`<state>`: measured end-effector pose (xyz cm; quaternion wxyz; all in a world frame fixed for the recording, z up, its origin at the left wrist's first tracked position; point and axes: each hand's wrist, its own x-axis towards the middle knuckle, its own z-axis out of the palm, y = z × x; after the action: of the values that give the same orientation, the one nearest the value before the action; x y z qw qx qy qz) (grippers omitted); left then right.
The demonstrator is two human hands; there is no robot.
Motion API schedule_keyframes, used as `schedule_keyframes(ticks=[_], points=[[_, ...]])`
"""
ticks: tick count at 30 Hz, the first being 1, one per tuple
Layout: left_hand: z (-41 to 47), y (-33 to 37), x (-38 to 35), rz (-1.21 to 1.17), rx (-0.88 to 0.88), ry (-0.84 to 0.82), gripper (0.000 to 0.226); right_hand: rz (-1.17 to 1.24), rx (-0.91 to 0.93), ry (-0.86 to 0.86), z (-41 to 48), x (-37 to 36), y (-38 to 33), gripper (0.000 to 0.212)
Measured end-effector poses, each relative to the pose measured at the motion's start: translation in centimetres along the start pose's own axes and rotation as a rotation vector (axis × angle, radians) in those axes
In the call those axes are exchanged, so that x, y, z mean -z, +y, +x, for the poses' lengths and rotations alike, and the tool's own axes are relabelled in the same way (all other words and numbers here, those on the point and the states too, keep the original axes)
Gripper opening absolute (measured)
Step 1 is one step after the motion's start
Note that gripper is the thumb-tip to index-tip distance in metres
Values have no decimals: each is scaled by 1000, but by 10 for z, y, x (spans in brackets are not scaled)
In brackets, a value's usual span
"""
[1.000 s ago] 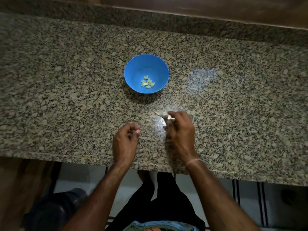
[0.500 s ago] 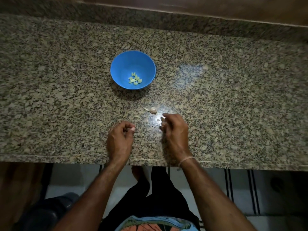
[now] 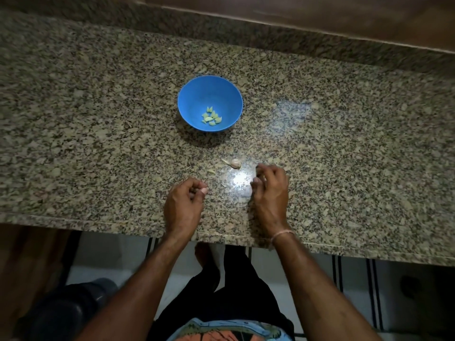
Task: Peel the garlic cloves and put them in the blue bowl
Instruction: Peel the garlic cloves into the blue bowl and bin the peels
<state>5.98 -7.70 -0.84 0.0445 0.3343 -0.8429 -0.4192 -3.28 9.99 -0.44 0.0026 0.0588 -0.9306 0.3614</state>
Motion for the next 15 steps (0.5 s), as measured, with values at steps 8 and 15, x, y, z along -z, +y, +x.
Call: schedule_keyframes(ticks=[8,15], points=[[-1,-3,0,3,-7,-22,7,198,147,-277,-40,-7,-24,38],[-1,1,6,-62,10,-17,6,102,65,-241,-56,-6,-16,42]])
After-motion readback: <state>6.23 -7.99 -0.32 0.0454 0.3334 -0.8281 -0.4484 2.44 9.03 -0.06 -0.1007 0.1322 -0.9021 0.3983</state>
